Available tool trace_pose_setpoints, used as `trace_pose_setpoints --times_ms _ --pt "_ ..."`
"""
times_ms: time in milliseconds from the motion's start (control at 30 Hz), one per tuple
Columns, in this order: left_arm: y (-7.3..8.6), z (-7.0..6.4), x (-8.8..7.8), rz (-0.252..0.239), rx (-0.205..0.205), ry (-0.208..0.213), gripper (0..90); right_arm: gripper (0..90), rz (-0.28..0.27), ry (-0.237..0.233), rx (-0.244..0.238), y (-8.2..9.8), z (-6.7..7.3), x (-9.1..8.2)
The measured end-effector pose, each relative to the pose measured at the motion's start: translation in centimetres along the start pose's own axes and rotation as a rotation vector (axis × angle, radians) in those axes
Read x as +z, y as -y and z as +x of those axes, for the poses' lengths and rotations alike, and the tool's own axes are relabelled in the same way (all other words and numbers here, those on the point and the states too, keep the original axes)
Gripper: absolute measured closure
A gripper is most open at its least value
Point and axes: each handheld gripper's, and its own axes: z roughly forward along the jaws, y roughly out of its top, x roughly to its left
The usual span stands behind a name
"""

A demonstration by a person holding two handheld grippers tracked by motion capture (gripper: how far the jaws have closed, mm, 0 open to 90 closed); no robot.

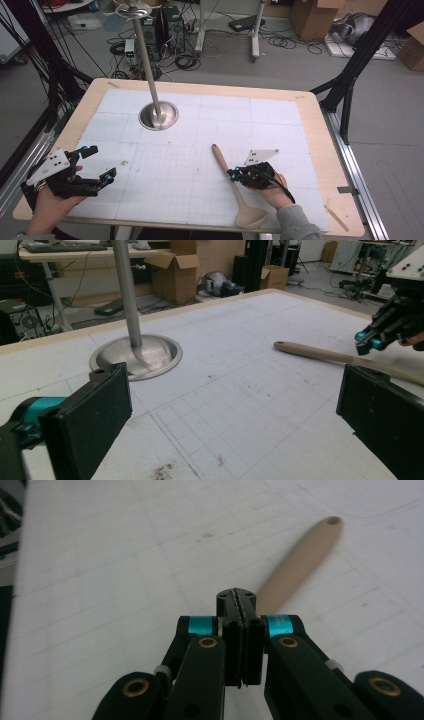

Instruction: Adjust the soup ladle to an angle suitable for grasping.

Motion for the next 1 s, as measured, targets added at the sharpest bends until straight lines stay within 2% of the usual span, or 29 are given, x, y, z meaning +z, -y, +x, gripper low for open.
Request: trace_pose_setpoints --times_ms 67,267,333,433,467,500,567,733,900,967,1000 --pt "-0.2 -0.2 0.3 -0.005 0.004 0.007 1.7 90.0 0.007 -0.016 -0.003 -0.1 1.1 -0.4" --pt "-0.4 -0.3 1.0 -0.001 0.015 0.02 1.8 90.0 0.049 -0.045 0.015 0.3 2.1 -0.6" --pt "-0.5 -0.3 1.2 -0.002 0.014 0.024 1.7 90.0 0.075 -0.074 -0.011 0.5 2.7 -0.8" --pt "-0.5 -0.3 1.3 -0.005 0.012 0.024 1.8 90.0 0.091 -0.089 -0.016 0.5 3.0 -0.8" --pt "-0.5 -0.3 1.3 -0.005 0.011 0.025 1.7 90.0 0.105 -0.092 -0.024 0.5 3.1 -0.8" --pt "-0.5 -0.2 1.3 -0.004 0.01 0.026 1.7 90.0 0.145 -0.099 -0.04 0.6 3.3 -0.6" --pt "-0.5 -0.2 1.4 -0.004 0.008 0.026 1.8 90.0 0.152 -0.102 -0.044 0.7 3.4 -0.6" --pt "-0.5 -0.1 1.2 -0.006 0.005 0.032 1.7 90.0 0.22 -0.123 -0.09 1.0 3.6 -0.1" --pt "-0.5 0.0 1.0 -0.01 0.001 0.024 1.8 90.0 0.237 -0.12 -0.112 1.0 3.5 -0.4" --pt "-0.4 0.0 0.9 -0.008 -0.001 0.021 1.7 90.0 0.255 -0.121 -0.114 1.1 3.4 -0.6" --pt "-0.3 0.0 0.8 -0.004 0.0 0.019 1.8 90.0 0.259 -0.133 -0.092 1.3 3.4 -0.9"
